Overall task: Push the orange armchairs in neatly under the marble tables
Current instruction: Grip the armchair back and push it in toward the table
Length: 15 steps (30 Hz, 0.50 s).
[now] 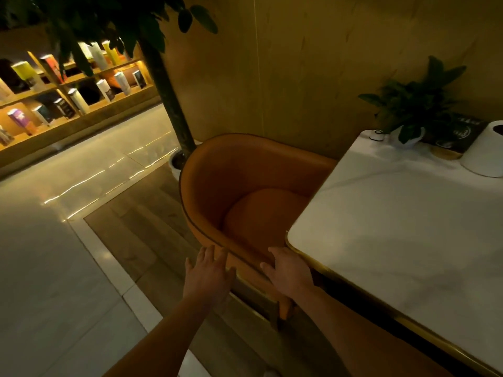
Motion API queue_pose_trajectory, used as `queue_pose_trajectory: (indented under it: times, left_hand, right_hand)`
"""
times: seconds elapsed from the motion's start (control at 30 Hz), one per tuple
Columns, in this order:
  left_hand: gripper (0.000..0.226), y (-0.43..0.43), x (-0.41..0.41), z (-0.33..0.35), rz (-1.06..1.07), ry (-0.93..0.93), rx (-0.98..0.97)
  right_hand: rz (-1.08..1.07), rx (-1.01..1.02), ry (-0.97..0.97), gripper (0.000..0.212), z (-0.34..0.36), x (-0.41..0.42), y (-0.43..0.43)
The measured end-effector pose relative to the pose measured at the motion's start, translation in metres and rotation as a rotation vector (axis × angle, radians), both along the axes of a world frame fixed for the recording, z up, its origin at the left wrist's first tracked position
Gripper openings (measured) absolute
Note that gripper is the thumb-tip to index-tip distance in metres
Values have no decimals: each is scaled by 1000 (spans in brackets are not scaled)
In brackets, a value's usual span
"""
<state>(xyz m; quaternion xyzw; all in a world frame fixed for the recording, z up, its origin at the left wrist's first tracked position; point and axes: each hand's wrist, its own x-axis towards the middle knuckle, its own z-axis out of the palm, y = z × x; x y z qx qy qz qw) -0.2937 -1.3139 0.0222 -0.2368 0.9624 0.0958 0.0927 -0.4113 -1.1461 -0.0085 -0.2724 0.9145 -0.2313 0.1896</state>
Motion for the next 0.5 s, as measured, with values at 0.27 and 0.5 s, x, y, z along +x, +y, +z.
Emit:
queue_pose_trajectory:
  times: [0.27, 0.5]
  left_hand:
    - [60, -85, -79, -21, -90, -71, 8]
    - [58, -168, -126, -62, -259, -151, 1]
  right_hand:
    - [-65, 57, -58, 55, -24, -47, -79]
    - [-210, 86, -184, 55, -55, -53, -141]
